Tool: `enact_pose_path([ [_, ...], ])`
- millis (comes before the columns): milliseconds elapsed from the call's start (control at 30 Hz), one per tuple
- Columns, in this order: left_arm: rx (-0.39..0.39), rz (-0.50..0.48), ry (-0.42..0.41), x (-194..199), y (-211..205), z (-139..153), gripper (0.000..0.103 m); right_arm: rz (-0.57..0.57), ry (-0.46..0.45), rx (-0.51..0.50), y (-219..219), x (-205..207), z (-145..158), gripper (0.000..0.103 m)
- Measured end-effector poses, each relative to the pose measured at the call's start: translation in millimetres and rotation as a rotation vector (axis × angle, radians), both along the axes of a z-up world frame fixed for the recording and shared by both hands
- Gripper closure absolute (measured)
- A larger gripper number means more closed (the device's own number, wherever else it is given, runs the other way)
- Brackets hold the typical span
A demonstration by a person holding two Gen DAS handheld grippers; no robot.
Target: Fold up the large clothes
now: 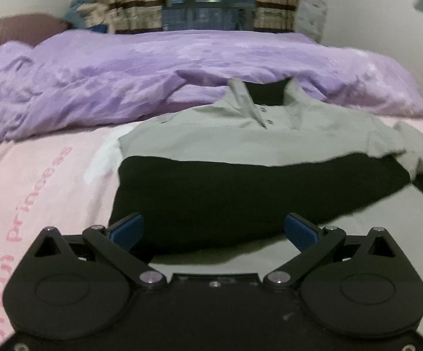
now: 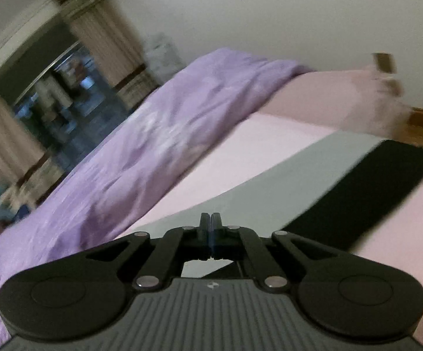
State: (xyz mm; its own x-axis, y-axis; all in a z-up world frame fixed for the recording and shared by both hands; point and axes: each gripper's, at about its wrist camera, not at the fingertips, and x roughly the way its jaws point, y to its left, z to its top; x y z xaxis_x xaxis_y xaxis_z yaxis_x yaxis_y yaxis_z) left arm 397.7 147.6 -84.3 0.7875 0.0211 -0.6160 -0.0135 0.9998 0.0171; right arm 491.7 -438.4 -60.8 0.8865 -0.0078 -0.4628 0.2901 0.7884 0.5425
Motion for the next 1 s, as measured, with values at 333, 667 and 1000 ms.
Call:
enact_pose_path([
  [333,0.075,-0.055,0.008,-8,-10,-10,0.0,-0.324,0.218,0.263,-79,-41,-51,0.029],
  [667,0.104,-0.083,0.029,-3,-19,-17,0.0,-0.285,0.011,0.412,-103,-18,-80,0.055],
  [1000,0.112,-0.087,0.042,4,-30,-19,0.0,-0.112,-0.089,0.106,-54,-23,-10,0.099],
])
